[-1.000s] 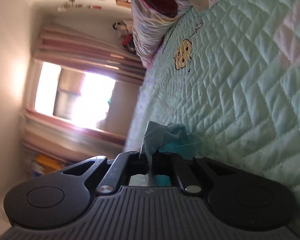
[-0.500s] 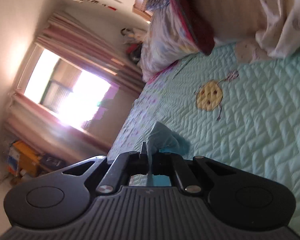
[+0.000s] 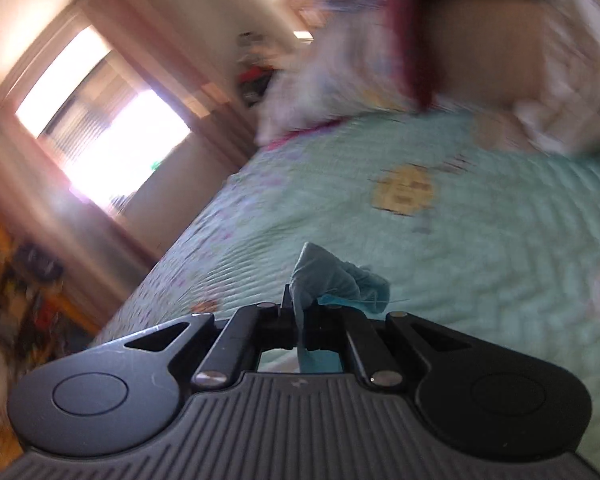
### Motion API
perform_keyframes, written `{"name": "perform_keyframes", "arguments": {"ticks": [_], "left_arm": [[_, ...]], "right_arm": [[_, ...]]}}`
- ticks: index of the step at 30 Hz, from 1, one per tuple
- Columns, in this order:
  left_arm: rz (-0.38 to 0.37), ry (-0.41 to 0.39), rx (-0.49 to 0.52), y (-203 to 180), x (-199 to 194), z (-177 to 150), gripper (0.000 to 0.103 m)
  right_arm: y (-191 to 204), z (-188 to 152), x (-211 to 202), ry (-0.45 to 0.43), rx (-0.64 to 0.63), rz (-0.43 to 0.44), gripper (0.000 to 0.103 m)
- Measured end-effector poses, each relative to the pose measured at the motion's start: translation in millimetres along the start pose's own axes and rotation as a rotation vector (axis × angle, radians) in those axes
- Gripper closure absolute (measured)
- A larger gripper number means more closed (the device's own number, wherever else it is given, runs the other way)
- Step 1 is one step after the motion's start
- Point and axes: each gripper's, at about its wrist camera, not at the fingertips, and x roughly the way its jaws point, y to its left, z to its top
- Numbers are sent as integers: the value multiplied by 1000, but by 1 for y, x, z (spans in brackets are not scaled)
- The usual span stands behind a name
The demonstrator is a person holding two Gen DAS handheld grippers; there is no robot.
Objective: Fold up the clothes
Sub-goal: 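Carry the cuff over the jacket and lower it onto the bunched collar, then open the right tool and release the light-blue cuff on the jacket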
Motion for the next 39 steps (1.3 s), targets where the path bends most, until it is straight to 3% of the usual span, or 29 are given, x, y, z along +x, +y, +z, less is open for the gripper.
{"name": "perform_keyframes", "arguments": {"ticks": [5,8,11,14,17,21,26,30,34,39], "left_arm": [[-45,-58,3,10,-21,3,2],[-69,-106,-1,20,-34,4,1],[-104,-134,-6,30,-39,2,1],[-134,-141,2,36,-40,0,1],[-168,-141,30,39,-42,-3,1],[-224,-136,51,39,-44,-2,1],[-290,-131,89,30,-51,-1,1],[-322,-121,96,27,-54,-4,1],[-339,-107,105,24,-54,-7,1],[-340,-105,110,22,-53,-7,1]], "right_arm": [[150,-31,-8,22,-338,225,100],[235,-84,-17,55,-556,361,99],[295,-165,-11,161,-739,457,97],[320,-251,8,311,-877,474,97],[321,-313,16,367,-993,411,97],[323,-330,10,315,-1061,354,97],[326,-332,4,285,-1049,318,97],[320,-323,8,268,-933,317,97],[310,-277,18,260,-625,336,96],[300,-216,26,245,-205,425,94]]}}
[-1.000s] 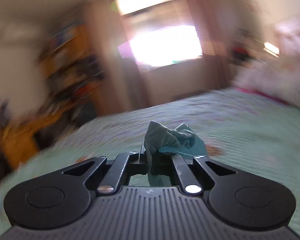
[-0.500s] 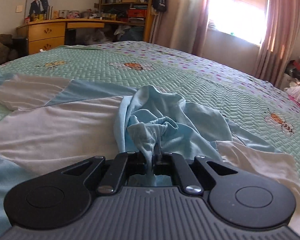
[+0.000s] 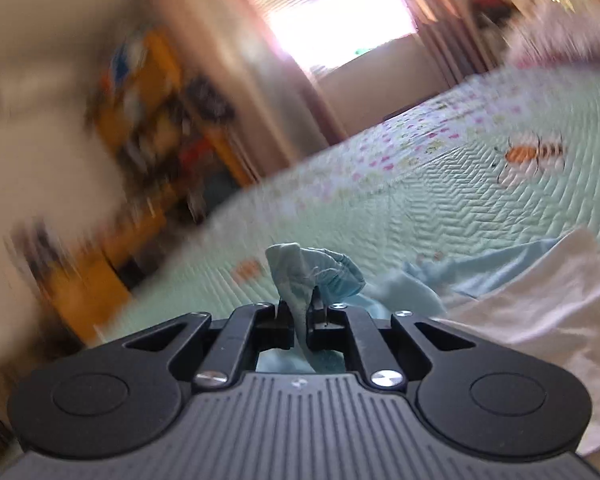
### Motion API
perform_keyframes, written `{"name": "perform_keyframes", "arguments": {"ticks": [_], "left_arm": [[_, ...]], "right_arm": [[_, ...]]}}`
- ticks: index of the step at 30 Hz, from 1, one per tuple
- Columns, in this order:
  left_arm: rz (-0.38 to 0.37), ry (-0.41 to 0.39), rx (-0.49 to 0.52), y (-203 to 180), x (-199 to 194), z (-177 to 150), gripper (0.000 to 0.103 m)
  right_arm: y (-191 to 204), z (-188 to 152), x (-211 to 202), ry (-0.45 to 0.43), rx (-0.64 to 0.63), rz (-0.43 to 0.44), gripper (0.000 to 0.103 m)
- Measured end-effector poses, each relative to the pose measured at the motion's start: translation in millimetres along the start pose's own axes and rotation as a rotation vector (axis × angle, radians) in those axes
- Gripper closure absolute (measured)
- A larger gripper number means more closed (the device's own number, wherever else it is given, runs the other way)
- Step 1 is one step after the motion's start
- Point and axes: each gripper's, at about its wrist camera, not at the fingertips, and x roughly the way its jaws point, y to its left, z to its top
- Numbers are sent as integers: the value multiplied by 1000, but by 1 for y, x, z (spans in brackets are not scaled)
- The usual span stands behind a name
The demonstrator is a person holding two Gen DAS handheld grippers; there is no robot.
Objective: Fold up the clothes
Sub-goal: 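Open the right tool and release the light-blue cuff on the jacket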
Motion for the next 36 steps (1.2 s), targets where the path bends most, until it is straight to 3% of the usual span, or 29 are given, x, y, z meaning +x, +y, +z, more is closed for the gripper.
{"name": "perform_keyframes", "arguments": {"ticks": [2,4,8,11,15,18,19,20,24,27,29,32,33,36], "left_arm": [[1,-1,-5,1,0,0,1],[0,-1,-7,2,-1,1,1],[-4,-2,-11,4,-2,0,1],[-1,-4,-18,6,-3,1,1],[-3,-5,-26,7,-4,0,1],[-1,-4,-32,7,-3,0,1],[0,-5,-33,7,-3,0,1],[-1,-8,-33,6,-4,0,1],[-9,-21,-30,2,-8,1,1],[-14,-30,-26,0,-12,1,1],[-12,-34,-24,-2,-13,1,1],[-2,-39,-21,-3,-16,1,1],[2,-40,-21,-2,-16,1,1],[17,-34,-26,0,-14,-1,1]], "right_arm": [[1,11,3,-23,83,42,94],[11,10,11,-17,68,66,94],[58,-36,50,132,-187,92,94],[84,-85,79,244,-404,44,94],[101,-124,92,282,-634,-30,93],[109,-136,93,303,-751,-66,64],[110,-137,92,306,-790,-76,48],[111,-139,91,308,-829,-85,41],[127,-151,76,219,-1063,-152,32],[130,-132,55,189,-996,-93,30],[116,-98,37,211,-735,26,30],[70,-53,7,143,-358,121,30],[52,-40,-2,114,-251,124,30],[-16,-14,-15,65,-14,18,30]]}}
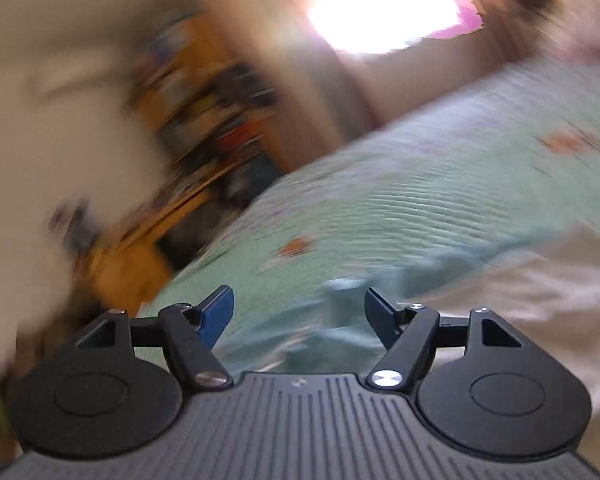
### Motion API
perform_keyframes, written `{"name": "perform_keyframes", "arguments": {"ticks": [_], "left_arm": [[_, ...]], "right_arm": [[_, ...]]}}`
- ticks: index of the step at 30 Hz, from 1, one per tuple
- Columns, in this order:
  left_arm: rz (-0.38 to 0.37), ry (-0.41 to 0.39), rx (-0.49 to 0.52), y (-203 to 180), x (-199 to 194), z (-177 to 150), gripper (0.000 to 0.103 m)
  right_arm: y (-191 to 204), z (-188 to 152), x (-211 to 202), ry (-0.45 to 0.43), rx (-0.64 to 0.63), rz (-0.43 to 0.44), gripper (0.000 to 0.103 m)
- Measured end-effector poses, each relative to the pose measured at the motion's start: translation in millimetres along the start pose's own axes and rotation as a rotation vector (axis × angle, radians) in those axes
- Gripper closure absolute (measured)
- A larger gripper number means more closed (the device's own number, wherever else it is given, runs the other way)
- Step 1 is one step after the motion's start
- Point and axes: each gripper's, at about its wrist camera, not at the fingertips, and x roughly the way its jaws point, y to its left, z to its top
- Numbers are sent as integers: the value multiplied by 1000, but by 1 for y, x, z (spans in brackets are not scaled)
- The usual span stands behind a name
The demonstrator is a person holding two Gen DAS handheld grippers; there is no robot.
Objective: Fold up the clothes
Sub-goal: 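Open the right tool and release the light-blue cuff on the jacket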
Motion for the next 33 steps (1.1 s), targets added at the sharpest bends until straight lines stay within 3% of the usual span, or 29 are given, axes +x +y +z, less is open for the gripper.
{"name": "perform_keyframes", "arguments": {"ticks": [3,4,5,7,10,12,14,16,18,19,20,21,23,24,26,27,29,30,31,33], "left_arm": [[16,11,-6,3,4,0,1],[20,16,-10,4,7,1,1],[22,20,-14,7,8,1,1],[20,28,-21,10,12,1,1],[23,37,-28,15,14,1,1],[22,41,-38,17,15,0,1],[18,44,-42,18,17,0,1],[23,52,-32,16,19,0,1],[29,61,-22,14,22,-1,1],[32,67,-21,14,24,-1,1],[35,72,-21,13,25,-1,1],[38,77,-22,14,26,-1,1],[38,76,-25,15,26,-1,1],[38,72,-29,15,25,-1,1],[41,64,-39,16,22,-1,1],[44,60,-43,16,21,-1,1],[55,53,-44,13,18,-1,1],[59,50,-37,9,16,-2,1],[64,47,-30,6,15,-2,1],[85,43,-21,0,12,-4,1]], "right_arm": [[-75,13,-2,5,174,-134,31],[-99,14,-4,10,209,-231,34],[-121,14,-7,15,237,-343,50],[-154,12,-22,-8,325,-385,90],[-172,15,-45,-78,392,-373,85],[-169,25,-47,-116,388,-288,84],[-161,34,-37,-125,372,-205,77],[-156,48,-11,-97,345,-175,67],[-161,60,18,-36,306,-212,66],[-169,64,28,-10,287,-287,66],[-183,66,34,19,297,-360,84],[-195,67,31,20,341,-380,96],[-204,68,13,-47,424,-347,91],[-200,68,2,-65,418,-274,90],[-183,60,-23,-37,381,-137,80],[-176,52,-34,-6,369,-114,75],[-170,30,-54,75,361,-127,69],[-171,19,-61,121,370,-186,69],[-173,8,-69,141,386,-228,76],[-175,-4,-93,106,423,-200,77]]}}
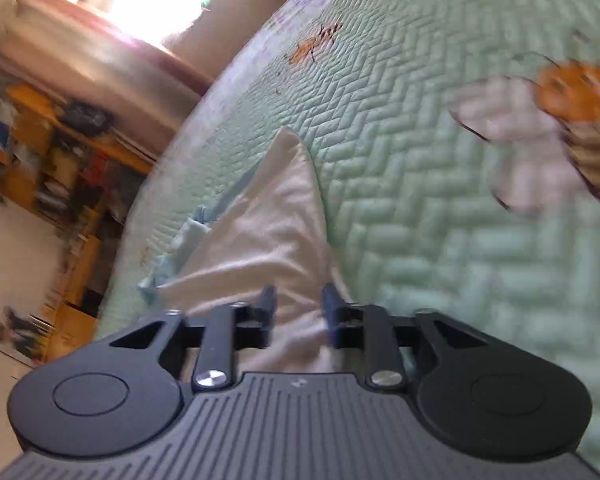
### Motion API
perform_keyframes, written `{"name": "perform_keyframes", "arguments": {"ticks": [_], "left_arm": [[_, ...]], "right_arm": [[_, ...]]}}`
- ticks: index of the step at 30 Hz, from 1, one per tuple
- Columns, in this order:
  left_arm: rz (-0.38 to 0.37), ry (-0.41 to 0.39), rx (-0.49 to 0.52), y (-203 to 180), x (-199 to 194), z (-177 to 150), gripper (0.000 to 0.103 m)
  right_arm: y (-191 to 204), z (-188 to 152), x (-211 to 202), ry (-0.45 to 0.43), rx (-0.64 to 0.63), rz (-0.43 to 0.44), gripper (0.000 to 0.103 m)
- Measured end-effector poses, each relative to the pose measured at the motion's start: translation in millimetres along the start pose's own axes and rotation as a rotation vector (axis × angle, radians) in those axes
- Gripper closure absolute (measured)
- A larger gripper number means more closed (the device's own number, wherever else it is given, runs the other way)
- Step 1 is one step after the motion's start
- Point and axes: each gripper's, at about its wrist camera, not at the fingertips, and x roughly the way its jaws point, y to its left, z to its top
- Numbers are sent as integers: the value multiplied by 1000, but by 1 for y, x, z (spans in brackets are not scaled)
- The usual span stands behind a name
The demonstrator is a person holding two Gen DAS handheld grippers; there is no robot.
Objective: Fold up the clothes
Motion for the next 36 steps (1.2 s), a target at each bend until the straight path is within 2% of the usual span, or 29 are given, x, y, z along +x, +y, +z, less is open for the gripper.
{"name": "perform_keyframes", "arguments": {"ticks": [3,4,5,6,7,8,10,12,13,14,15,16,17,19,20,21,22,23,26,28,29,30,31,33,34,36], "left_arm": [[35,-1,-27,-3,-2,-2,1],[47,-2,-36,-4,-3,-2,1],[62,-5,-47,-5,-5,-2,1],[77,-8,-57,-5,-6,-1,1],[92,-11,-68,-6,-8,-1,1],[107,-15,-77,-7,-9,-1,1],[151,-27,-83,-9,-13,2,1],[207,-35,-83,-12,-14,10,1],[237,-36,-77,-14,-13,15,1],[273,-32,-63,-16,-10,23,1],[323,-19,-45,-19,-5,32,1],[368,-7,-26,-22,1,43,1],[401,-3,-11,-24,7,53,1],[455,-25,16,-26,18,79,1],[468,-47,17,-24,23,94,1],[482,-68,17,-23,28,108,1],[483,-91,12,-21,32,123,1],[436,-119,-21,-17,37,138,1],[236,-187,-126,-1,55,175,1],[141,-197,-166,15,76,196,1],[157,-196,-171,25,87,205,1],[178,-194,-180,36,97,213,1],[231,-191,-192,49,104,217,1],[403,-200,-163,75,109,220,7],[517,-208,-138,84,106,217,8],[704,-242,-133,105,91,207,15]], "right_arm": [[4,-6,-35,-104,-25,94,68],[3,-8,-37,-93,-29,110,62],[1,-11,-32,-45,-34,65,59],[-2,-13,-25,12,-44,-20,63],[-4,-14,-23,22,-55,-73,81],[-5,-16,-28,-1,-50,-81,79],[0,-22,-40,-32,-14,-44,69],[8,-32,-47,-41,-16,69,66],[13,-38,-45,-20,-42,96,65],[18,-43,-39,12,-78,88,65],[20,-48,-33,46,-104,57,65],[18,-52,-26,82,-116,-2,73],[16,-55,-23,91,-114,-34,76],[19,-56,-33,57,-96,-38,72],[22,-58,-36,29,-108,-29,65],[27,-58,-36,8,-122,-2,63],[32,-57,-34,0,-129,29,62],[38,-57,-30,1,-131,56,62],[48,-56,-12,11,-107,129,61],[53,-57,6,36,-58,164,60],[55,-57,12,42,-44,176,58],[59,-56,17,42,-50,179,58],[64,-54,24,43,-70,178,56],[63,-56,29,46,-99,162,52],[59,-57,31,50,-107,146,52],[46,-64,33,51,-109,137,56]]}}
